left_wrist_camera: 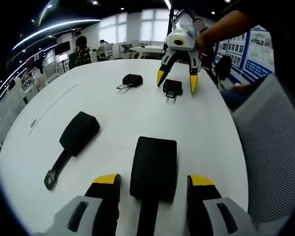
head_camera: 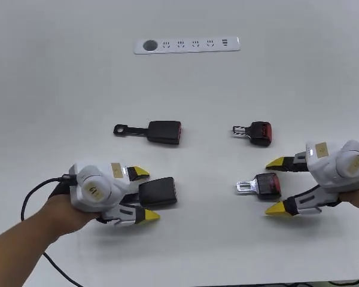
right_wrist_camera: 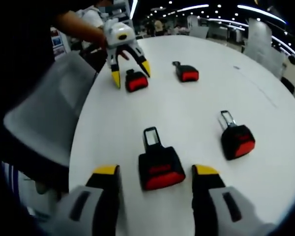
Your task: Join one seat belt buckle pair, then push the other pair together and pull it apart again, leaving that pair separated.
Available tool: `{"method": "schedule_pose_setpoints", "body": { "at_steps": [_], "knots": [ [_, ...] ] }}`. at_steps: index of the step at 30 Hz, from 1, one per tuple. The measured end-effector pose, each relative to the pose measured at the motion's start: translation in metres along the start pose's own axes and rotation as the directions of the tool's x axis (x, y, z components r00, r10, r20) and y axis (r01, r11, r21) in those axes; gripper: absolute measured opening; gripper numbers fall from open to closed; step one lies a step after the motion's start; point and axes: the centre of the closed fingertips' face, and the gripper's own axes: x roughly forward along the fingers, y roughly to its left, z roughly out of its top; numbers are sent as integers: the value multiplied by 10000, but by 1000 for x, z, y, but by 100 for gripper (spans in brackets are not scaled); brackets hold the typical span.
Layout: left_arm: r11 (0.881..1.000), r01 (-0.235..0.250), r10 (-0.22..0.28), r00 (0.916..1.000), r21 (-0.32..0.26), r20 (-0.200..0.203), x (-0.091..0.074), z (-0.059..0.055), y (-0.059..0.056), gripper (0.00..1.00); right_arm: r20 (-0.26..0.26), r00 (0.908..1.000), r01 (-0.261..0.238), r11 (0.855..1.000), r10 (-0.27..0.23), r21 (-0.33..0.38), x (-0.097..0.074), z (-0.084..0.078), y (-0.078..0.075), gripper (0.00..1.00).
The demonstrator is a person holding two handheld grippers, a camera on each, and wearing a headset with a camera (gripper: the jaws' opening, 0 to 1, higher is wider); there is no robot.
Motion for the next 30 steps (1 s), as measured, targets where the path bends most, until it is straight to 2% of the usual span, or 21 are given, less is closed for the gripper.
{"method": "schedule_pose_setpoints", "body": {
  "at_steps": [3,6,11,15,18,22,30],
  "knots": [
    [9998,11,-10,10000,181,-66,0,1,2,52,-101,9998,-156,9997,155,-184,0,-1,0,52],
    [9978,168,-153,9996,639,-238,0,-1,4,47,-143,9997,-216,9992,212,-323,1,0,0,51],
    [9923,673,-649,9975,1042,-262,1,-3,1,35,-169,9997,-166,9982,157,-571,3,0,-2,46],
    [9859,972,-935,9951,1362,-332,3,-4,1,34,-69,9999,-163,9969,159,-768,3,1,-1,36],
    [9796,1178,-1135,9929,1626,-357,4,-4,2,34,19,9998,-177,9970,179,-757,3,0,1,36],
    [9706,1462,-1371,9887,1911,-600,4,-4,2,34,361,9992,-156,9976,181,-668,1,-3,0,35],
    [9662,1601,-1484,9863,2022,-717,4,-3,0,34,634,9968,-425,9945,487,-956,2,0,4,34]
  ]
}}
